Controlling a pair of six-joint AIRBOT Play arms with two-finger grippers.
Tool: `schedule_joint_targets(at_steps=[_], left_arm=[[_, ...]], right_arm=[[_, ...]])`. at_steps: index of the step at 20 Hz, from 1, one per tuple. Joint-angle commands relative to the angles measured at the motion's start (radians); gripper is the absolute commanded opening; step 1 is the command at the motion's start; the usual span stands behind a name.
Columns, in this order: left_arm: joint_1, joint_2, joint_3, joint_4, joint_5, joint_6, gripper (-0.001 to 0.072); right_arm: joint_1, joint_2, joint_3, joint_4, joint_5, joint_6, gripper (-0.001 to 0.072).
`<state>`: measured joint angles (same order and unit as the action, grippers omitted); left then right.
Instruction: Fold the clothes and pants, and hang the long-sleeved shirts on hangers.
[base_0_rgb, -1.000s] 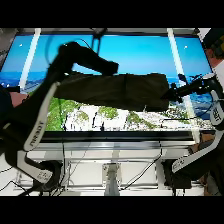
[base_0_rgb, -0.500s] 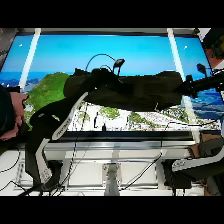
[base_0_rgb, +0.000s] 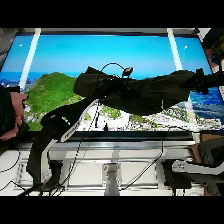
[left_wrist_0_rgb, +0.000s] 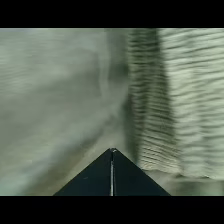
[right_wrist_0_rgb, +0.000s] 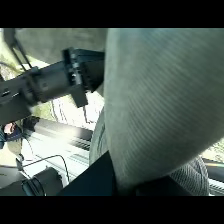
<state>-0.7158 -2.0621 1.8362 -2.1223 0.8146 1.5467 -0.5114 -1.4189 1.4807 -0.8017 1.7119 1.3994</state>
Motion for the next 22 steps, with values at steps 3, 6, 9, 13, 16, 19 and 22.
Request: schedule_joint_targets(at_steps=[3,6,9,13,16,19,22], left_arm=[[-0.007,-0.018,0.000,0.000,-0.063,-0.003,0.0005],[-0.005,-0.006,0.001,-0.014,-0.072,-0.003,0.0005],[0.037,0.073,0.002,-0.005,-0.106,-0.002,0.0005],[0.169,0.200,0.002,0.005,-0.085,0.013,0.0006],[0.250,0.259,0.002,0.005,-0.087,0.013,0.0006],[0.294,0.288,0.002,0.004,-0.087,0.013,0.0006],[0.303,0.299,0.002,0.003,-0.095,0.012,0.0006]], right_arm=[[-0.001,0.068,0.008,-0.012,-0.008,0.028,0.0036],[-0.001,0.068,0.061,-0.091,-0.002,0.032,0.0035],[-0.003,0.067,0.115,-0.309,-0.015,0.032,0.0035],[-0.084,0.055,0.146,-0.410,-0.054,0.027,0.0034],[-0.149,0.037,0.146,-0.412,-0.082,0.005,0.0033],[-0.143,0.013,0.147,-0.411,-0.125,0.003,0.0032],[-0.075,-0.006,0.171,-0.420,-0.139,-0.001,0.0032]])
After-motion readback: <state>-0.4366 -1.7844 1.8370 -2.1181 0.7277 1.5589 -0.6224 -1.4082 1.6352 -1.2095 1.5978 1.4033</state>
